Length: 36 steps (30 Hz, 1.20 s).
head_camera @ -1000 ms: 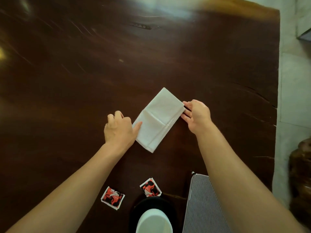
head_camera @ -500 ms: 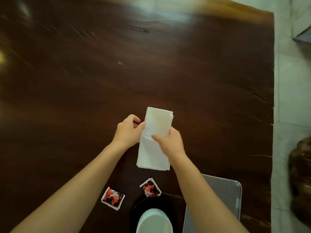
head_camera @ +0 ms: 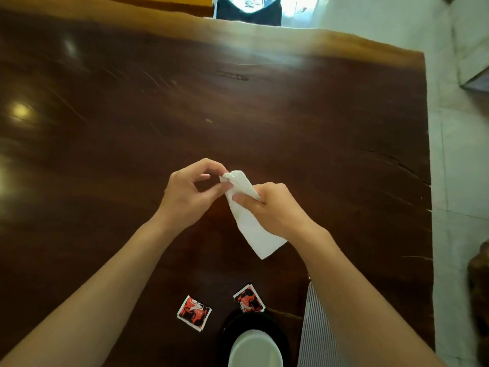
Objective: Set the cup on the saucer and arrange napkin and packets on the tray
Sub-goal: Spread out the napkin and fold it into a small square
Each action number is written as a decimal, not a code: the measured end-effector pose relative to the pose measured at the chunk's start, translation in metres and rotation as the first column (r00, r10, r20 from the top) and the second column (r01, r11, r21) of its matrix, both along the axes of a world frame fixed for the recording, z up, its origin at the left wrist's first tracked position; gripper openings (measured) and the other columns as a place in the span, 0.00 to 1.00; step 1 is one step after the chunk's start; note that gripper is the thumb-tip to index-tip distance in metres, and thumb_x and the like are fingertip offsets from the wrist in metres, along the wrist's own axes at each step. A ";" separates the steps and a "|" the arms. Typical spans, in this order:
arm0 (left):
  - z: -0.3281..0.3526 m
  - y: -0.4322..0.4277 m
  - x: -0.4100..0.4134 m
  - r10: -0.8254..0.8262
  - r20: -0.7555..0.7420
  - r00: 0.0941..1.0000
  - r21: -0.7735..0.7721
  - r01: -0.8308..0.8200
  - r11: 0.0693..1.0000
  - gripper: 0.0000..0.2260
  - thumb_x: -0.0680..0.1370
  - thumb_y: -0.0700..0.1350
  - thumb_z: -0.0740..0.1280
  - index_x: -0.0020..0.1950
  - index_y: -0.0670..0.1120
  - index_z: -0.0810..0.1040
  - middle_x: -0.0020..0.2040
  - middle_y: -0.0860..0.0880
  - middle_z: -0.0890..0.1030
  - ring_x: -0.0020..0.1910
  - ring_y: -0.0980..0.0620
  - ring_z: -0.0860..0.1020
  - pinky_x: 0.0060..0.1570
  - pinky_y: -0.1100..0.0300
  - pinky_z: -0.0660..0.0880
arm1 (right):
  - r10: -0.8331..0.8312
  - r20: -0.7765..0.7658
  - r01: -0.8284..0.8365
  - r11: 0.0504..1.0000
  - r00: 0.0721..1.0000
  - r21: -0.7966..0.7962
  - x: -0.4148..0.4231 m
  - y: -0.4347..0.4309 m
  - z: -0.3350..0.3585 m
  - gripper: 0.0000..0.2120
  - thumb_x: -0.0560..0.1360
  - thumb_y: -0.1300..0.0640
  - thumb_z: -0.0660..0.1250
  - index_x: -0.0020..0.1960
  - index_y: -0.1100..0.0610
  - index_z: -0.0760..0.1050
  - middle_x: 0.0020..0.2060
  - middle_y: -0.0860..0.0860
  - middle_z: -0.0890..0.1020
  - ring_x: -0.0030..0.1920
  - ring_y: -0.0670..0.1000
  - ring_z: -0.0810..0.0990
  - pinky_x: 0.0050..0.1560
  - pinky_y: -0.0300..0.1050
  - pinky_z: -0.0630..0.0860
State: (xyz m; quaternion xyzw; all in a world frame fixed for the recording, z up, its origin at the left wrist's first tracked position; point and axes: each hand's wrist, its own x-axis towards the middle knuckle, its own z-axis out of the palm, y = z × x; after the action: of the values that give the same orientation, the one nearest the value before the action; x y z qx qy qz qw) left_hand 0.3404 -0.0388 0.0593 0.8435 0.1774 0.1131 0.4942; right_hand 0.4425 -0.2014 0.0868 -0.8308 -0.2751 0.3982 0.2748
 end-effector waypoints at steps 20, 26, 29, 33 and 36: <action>0.143 -0.039 -0.058 -0.239 0.231 0.943 -0.214 0.289 0.933 0.08 0.73 0.44 0.75 0.52 0.48 0.87 0.47 0.48 0.87 0.47 0.46 0.86 0.46 0.51 0.84 | 0.116 0.277 -0.171 0.968 0.954 0.181 -0.050 -0.052 0.130 0.26 0.70 0.37 0.72 0.63 0.48 0.76 0.48 0.45 0.82 0.42 0.45 0.80 0.43 0.47 0.81; 0.174 -0.060 -0.082 -0.155 0.290 0.944 -0.049 0.177 0.983 0.09 0.72 0.48 0.74 0.50 0.46 0.86 0.41 0.46 0.87 0.39 0.47 0.84 0.38 0.59 0.81 | -0.208 0.435 -0.134 0.762 0.876 0.634 -0.088 -0.077 0.158 0.17 0.73 0.50 0.74 0.60 0.51 0.82 0.51 0.48 0.84 0.42 0.48 0.82 0.39 0.31 0.77; 0.190 -0.073 -0.097 -0.126 0.283 0.951 -0.009 0.134 0.991 0.08 0.71 0.49 0.74 0.48 0.49 0.86 0.38 0.52 0.86 0.35 0.50 0.84 0.34 0.65 0.78 | -0.251 0.459 -0.123 0.757 0.852 0.641 -0.102 -0.084 0.168 0.11 0.72 0.54 0.76 0.54 0.54 0.85 0.49 0.49 0.85 0.41 0.46 0.82 0.39 0.29 0.76; 0.214 -0.087 -0.120 -0.159 0.231 0.960 0.123 0.133 0.984 0.06 0.72 0.49 0.74 0.47 0.51 0.86 0.34 0.65 0.83 0.34 0.58 0.83 0.32 0.70 0.75 | -0.216 0.456 -0.144 0.761 0.863 0.633 -0.115 -0.099 0.192 0.07 0.73 0.57 0.75 0.49 0.56 0.86 0.45 0.48 0.86 0.42 0.46 0.82 0.40 0.29 0.76; 0.232 -0.098 -0.135 -0.213 0.208 0.954 0.245 0.160 0.956 0.04 0.73 0.46 0.76 0.47 0.51 0.86 0.36 0.63 0.82 0.36 0.58 0.82 0.33 0.70 0.75 | -0.170 0.405 -0.125 0.785 0.898 0.607 -0.129 -0.112 0.208 0.04 0.75 0.56 0.73 0.49 0.53 0.84 0.39 0.41 0.83 0.38 0.43 0.81 0.36 0.29 0.75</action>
State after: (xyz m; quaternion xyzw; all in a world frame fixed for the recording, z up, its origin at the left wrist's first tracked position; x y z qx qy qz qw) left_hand 0.2059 -0.1368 0.2914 0.8880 0.0233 0.1830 0.4211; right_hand 0.3139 -0.3132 0.2953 -0.7650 -0.4346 0.0846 0.4676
